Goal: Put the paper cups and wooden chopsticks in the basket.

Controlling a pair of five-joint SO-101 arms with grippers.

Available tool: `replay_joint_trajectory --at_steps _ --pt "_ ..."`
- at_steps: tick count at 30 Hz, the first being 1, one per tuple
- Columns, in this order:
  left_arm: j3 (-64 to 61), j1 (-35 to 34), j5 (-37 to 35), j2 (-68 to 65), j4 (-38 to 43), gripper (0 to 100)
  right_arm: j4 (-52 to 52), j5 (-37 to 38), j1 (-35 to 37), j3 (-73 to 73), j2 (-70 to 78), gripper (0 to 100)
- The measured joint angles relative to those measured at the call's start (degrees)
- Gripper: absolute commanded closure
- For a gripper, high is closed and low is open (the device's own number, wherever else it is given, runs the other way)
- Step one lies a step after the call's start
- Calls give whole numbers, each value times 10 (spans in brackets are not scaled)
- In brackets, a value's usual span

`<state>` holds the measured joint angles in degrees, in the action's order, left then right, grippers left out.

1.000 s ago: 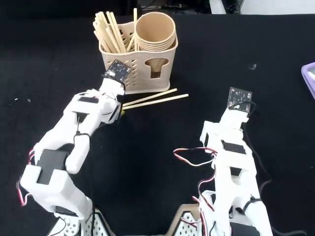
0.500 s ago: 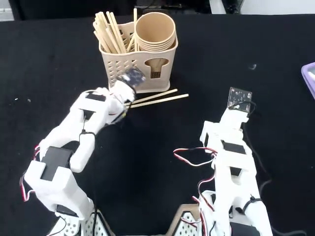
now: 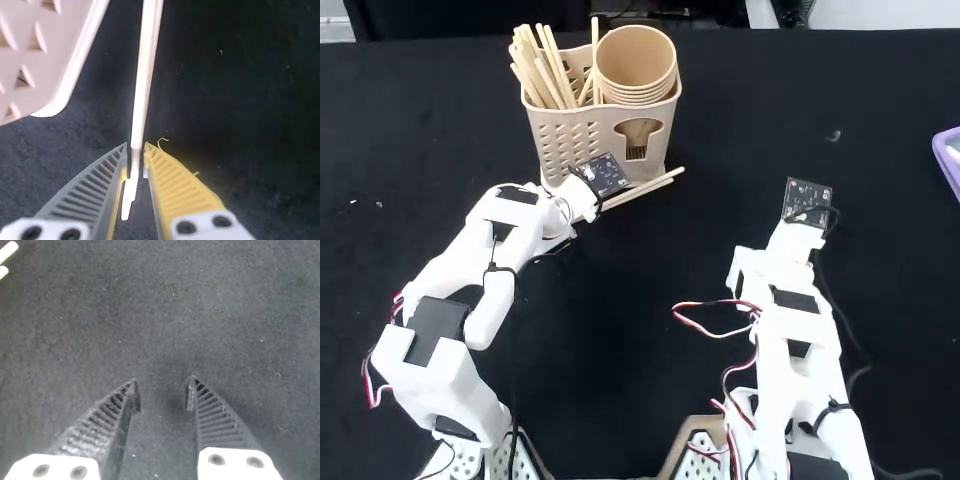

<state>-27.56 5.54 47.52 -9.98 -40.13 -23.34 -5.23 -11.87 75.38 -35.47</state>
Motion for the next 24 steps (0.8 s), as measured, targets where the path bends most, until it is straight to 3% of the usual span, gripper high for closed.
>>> replay_joint_trajectory --at_steps 6,11,16,21,24 --pt "-33 0 22 40 -45 970 0 0 0 0 0 839" --pt "-131 16 68 144 -113 970 0 0 0 0 0 839" --pt "-236 20 100 247 -123 968 0 0 0 0 0 839" --pt "-265 20 101 299 -132 830 0 0 0 0 0 839" --pt "-265 20 101 309 -132 828 0 0 0 0 0 839"
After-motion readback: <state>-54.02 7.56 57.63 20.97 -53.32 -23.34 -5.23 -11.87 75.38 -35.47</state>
